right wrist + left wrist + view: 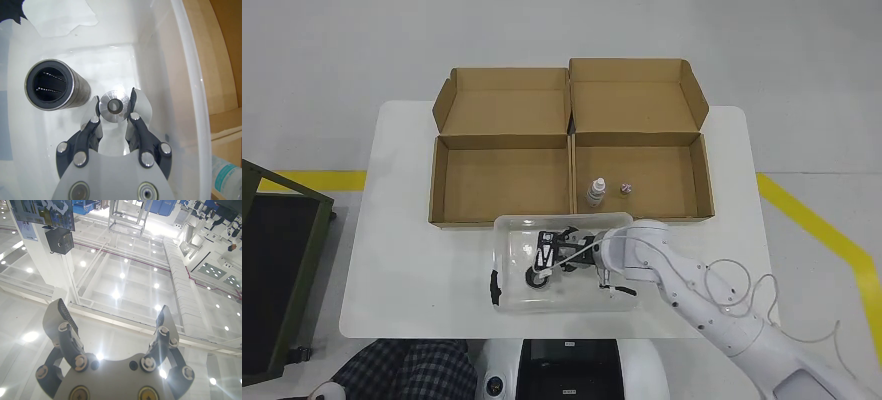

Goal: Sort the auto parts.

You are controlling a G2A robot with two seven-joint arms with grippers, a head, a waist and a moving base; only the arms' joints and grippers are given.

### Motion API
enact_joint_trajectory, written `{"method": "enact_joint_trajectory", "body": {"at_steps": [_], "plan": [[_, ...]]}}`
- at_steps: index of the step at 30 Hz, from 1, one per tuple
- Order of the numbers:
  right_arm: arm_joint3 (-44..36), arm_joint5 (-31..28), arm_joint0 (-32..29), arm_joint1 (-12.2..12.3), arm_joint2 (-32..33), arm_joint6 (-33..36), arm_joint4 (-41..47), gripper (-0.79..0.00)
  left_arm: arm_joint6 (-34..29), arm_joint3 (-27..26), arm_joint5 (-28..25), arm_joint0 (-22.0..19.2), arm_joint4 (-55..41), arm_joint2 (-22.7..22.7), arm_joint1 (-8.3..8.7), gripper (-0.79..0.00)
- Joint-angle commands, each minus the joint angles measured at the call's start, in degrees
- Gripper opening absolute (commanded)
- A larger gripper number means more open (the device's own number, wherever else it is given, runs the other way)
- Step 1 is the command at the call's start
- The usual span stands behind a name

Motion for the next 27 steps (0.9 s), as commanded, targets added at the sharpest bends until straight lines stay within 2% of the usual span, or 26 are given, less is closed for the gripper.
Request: {"method": "enact_joint_trajectory", "body": {"at_steps": [1,12,27], "plan": [[-1.4,-0.7,-0.4,0.2,0.7,0.2,0.3,-0.785,0.0,0.0,0.0,0.0,0.0,0.0,0.0,0.0],[-13.3,-4.8,-5.8,2.7,8.5,0.2,2.8,-0.785,0.0,0.0,0.0,0.0,0.0,0.0,0.0,0.0],[-20.9,-11.8,-10.4,5.3,22.9,-12.0,15.8,-0.785,0.0,0.0,0.0,0.0,0.0,0.0,0.0,0.0]]}}
